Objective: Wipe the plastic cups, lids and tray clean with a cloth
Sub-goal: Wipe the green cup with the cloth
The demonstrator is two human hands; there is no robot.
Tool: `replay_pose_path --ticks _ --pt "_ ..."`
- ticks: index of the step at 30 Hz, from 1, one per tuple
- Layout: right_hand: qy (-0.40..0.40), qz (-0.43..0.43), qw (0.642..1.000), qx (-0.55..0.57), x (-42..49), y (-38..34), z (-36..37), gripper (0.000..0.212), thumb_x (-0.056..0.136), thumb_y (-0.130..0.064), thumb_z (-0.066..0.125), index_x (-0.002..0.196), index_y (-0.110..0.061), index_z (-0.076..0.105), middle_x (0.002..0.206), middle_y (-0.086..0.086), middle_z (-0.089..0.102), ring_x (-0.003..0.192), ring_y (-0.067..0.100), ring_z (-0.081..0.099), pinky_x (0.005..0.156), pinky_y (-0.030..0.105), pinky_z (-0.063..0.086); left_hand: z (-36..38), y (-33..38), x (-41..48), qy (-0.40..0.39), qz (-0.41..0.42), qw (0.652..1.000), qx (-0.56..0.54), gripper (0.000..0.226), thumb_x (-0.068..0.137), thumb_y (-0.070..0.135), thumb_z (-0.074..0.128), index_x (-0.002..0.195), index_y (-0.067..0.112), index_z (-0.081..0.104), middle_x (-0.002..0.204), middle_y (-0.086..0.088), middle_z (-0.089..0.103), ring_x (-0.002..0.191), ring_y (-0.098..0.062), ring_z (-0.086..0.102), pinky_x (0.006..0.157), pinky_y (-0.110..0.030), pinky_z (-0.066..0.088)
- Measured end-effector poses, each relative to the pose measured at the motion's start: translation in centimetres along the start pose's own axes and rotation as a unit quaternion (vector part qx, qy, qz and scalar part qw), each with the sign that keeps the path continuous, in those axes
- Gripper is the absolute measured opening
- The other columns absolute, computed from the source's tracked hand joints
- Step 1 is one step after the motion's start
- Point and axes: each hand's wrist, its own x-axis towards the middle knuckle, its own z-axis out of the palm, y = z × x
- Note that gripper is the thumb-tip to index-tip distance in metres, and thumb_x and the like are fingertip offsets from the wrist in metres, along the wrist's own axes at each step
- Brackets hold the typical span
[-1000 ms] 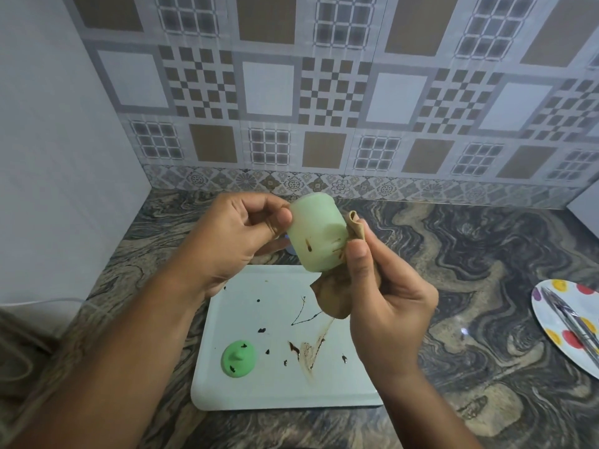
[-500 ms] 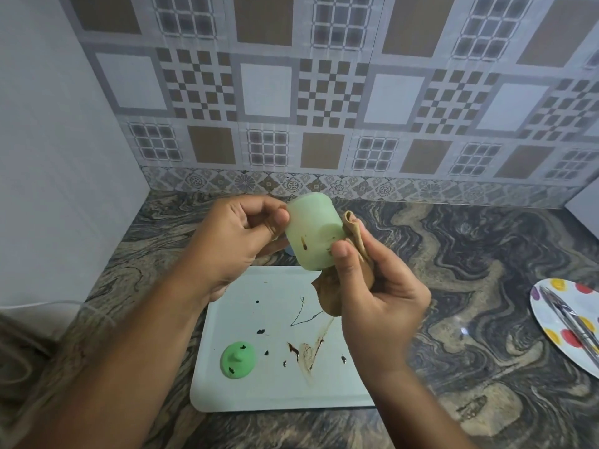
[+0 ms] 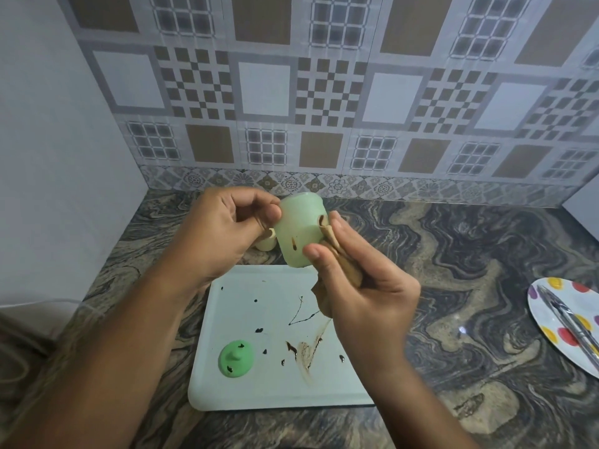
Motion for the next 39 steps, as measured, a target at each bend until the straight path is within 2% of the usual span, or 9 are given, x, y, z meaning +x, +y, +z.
replay_pose_path --ticks 3,11,17,20,23,26,32,35,39 --pt "0.026 0.08 0.996 0.026 0.3 -0.2 -0.1 0.027 0.083 -0.027 0.083 0.108 -0.016 0.081 0.093 0.01 0.08 0.073 0.02 0.072 0.069 0.039 0.063 -0.5 0.3 0.1 -0.023 0.048 0.995 0.084 0.014 0.075 0.04 0.069 0.084 0.032 0.076 0.08 -0.012 0.074 0.078 -0.047 0.066 0.071 -0.061 0.057" --pt "-0.057 0.13 0.989 0.048 1.3 0.4 -0.9 0.043 0.096 -0.035 0.063 0.122 -0.002 0.072 0.058 0.03 0.059 0.039 0.031 0.054 0.04 0.03 0.046 -0.8 -0.4 0.5 -0.058 -0.052 0.997 -0.025 0.015 0.072 0.032 0.071 0.082 0.023 0.078 0.094 -0.007 0.076 0.099 -0.03 0.071 0.08 -0.043 0.061" --pt "-0.202 -0.039 0.973 -0.107 1.2 0.4 -1.8 0.108 0.073 -0.04 0.089 0.159 -0.016 0.029 0.106 -0.008 0.072 0.079 0.009 0.068 0.083 0.033 0.061 -1.0 0.3 0.6 -0.057 -0.047 0.996 -0.048 0.017 0.072 0.033 0.071 0.084 0.023 0.078 0.093 -0.006 0.077 0.092 -0.023 0.074 0.075 -0.04 0.062" --pt "-0.164 -0.138 0.959 -0.187 1.5 1.5 -1.9 0.091 0.079 -0.026 0.088 0.154 -0.012 0.04 0.081 -0.003 0.066 0.064 0.019 0.06 0.068 0.037 0.059 -1.0 0.8 0.5 -0.067 -0.03 0.996 -0.053 0.017 0.073 0.028 0.07 0.086 0.022 0.079 0.093 -0.003 0.077 0.092 -0.021 0.074 0.068 -0.031 0.061" --pt "-0.144 -0.08 0.983 -0.077 1.1 1.6 -1.4 0.083 0.083 -0.016 0.083 0.155 -0.02 0.042 0.099 -0.017 0.072 0.067 0.014 0.069 0.063 0.041 0.062 -0.9 1.2 0.1 -0.077 -0.013 0.994 -0.078 0.023 0.079 0.02 0.067 0.1 0.015 0.075 0.099 -0.001 0.078 0.095 -0.017 0.074 0.069 -0.028 0.06" --pt "-0.118 -0.006 0.993 0.013 0.9 1.4 -1.1 0.073 0.081 -0.007 0.082 0.144 -0.025 0.049 0.116 0.003 0.074 0.082 0.021 0.077 0.067 0.041 0.064 -0.6 0.9 -0.2 -0.078 -0.018 0.991 -0.107 0.027 0.079 0.014 0.065 0.105 0.016 0.072 0.1 0.0 0.077 0.095 -0.016 0.073 0.07 -0.03 0.061" --pt "-0.107 -0.238 0.948 -0.18 0.9 1.9 -0.9 0.067 0.082 -0.021 0.085 0.136 0.004 0.054 0.135 0.022 0.063 0.12 0.035 0.068 0.099 0.031 0.057 -0.5 0.7 -0.1 -0.069 -0.037 0.99 -0.115 0.024 0.075 0.016 0.068 0.097 0.021 0.078 0.099 -0.002 0.077 0.094 -0.014 0.073 0.07 -0.029 0.06" --pt "-0.066 -0.26 0.942 -0.203 0.8 1.9 -0.6 0.068 0.081 -0.02 0.086 0.132 0.007 0.052 0.121 0.028 0.07 0.103 0.037 0.073 0.092 0.028 0.059 -0.6 0.8 0.1 -0.073 -0.041 0.99 -0.111 0.029 0.072 0.021 0.072 0.099 0.012 0.075 0.098 -0.004 0.077 0.093 -0.016 0.073 0.072 -0.032 0.061" --pt "-0.065 -0.295 0.925 -0.23 0.5 2.7 -0.2 0.054 0.081 -0.006 0.088 0.124 0.009 0.06 0.131 0.034 0.06 0.13 0.031 0.062 0.102 0.025 0.054 0.1 1.0 0.0 -0.059 -0.021 0.995 -0.075 0.02 0.069 0.022 0.073 0.086 0.011 0.072 0.077 0.002 0.074 0.075 -0.008 0.069 0.064 -0.023 0.056"
